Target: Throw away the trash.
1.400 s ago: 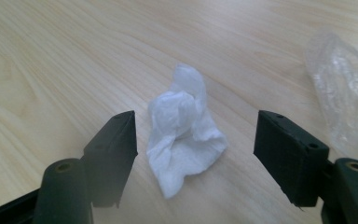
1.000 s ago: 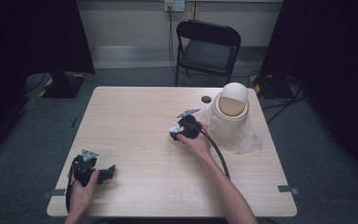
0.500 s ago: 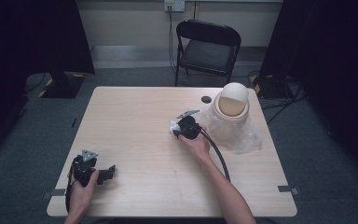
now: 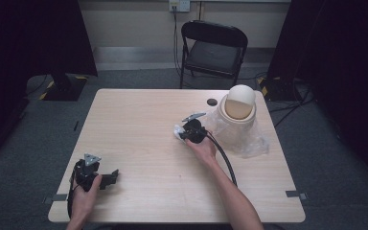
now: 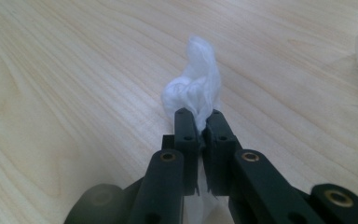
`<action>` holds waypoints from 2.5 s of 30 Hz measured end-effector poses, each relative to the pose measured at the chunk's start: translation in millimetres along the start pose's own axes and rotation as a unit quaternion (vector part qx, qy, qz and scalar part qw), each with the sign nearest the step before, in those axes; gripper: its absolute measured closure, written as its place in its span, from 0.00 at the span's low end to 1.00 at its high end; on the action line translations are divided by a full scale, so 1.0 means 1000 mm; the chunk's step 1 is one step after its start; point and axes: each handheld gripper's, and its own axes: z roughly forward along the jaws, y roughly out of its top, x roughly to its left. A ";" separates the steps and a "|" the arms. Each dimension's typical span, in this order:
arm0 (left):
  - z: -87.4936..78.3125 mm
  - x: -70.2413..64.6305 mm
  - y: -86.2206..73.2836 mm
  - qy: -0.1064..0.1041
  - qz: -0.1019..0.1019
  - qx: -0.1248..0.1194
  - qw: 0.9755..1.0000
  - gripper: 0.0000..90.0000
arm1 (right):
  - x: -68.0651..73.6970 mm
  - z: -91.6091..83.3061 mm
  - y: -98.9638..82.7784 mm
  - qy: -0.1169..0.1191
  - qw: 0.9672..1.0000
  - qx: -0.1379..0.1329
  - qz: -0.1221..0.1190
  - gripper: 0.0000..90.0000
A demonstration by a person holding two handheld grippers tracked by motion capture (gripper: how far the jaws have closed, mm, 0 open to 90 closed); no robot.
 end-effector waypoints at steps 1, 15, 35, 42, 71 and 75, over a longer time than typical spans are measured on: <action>0.000 0.000 0.000 0.000 0.000 0.000 1.000 0.00 | 0.000 0.000 0.000 0.000 1.000 0.000 0.000 0.95; 0.001 0.000 0.001 0.000 0.000 0.000 1.000 0.00 | 0.006 -0.018 0.003 0.006 1.000 -0.013 -0.005 0.96; 0.001 0.000 0.001 -0.001 0.000 0.000 1.000 0.00 | -0.004 -0.064 -0.009 0.010 0.997 -0.060 0.038 0.96; 0.001 0.000 0.001 -0.001 0.000 0.000 1.000 0.00 | 0.000 -0.073 -0.016 0.014 0.996 -0.072 0.042 0.96; 0.001 0.000 0.001 -0.001 0.000 0.000 1.000 0.00 | -0.036 -0.150 -0.002 -0.048 0.992 -0.114 0.038 0.96; 0.001 0.000 0.001 -0.001 0.001 0.000 1.000 0.00 | -0.046 -0.165 -0.001 -0.064 0.990 -0.120 0.045 0.96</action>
